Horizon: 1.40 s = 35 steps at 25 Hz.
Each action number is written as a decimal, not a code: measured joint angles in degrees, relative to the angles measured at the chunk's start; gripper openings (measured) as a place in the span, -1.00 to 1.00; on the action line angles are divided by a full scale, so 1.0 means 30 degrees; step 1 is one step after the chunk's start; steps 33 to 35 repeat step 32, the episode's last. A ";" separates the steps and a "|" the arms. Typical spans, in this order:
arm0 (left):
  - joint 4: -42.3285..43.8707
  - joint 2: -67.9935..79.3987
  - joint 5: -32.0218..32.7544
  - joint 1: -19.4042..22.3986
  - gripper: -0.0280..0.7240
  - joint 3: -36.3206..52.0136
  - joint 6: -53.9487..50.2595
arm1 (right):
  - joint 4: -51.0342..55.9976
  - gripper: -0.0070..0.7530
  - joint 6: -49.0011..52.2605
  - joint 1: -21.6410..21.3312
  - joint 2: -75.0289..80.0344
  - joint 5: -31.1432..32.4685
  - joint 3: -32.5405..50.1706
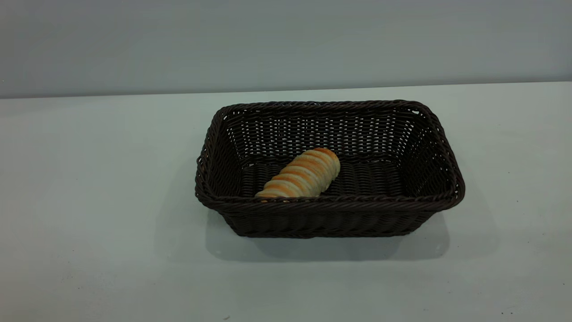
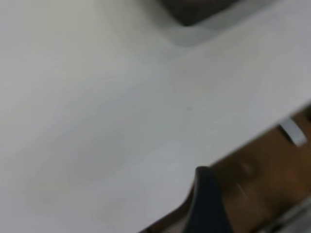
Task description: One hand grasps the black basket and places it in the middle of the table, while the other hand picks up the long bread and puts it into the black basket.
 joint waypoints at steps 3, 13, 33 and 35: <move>0.0000 -0.0281 0.0012 0.3270 0.61 0.0000 0.0000 | 0.0000 0.26 0.0000 0.0000 0.0000 0.0000 0.0000; 0.0000 -0.2058 0.0135 0.7166 0.61 0.0000 0.0000 | 0.0014 0.26 0.0000 0.0000 0.0000 0.0000 0.0000; 0.0000 -0.2058 0.0135 0.7166 0.61 0.0000 0.0000 | 0.0014 0.26 0.0000 0.0000 0.0000 0.0000 0.0000; 0.0000 -0.2058 0.0135 0.7166 0.61 0.0000 0.0000 | 0.0014 0.26 0.0000 0.0000 0.0000 0.0000 0.0000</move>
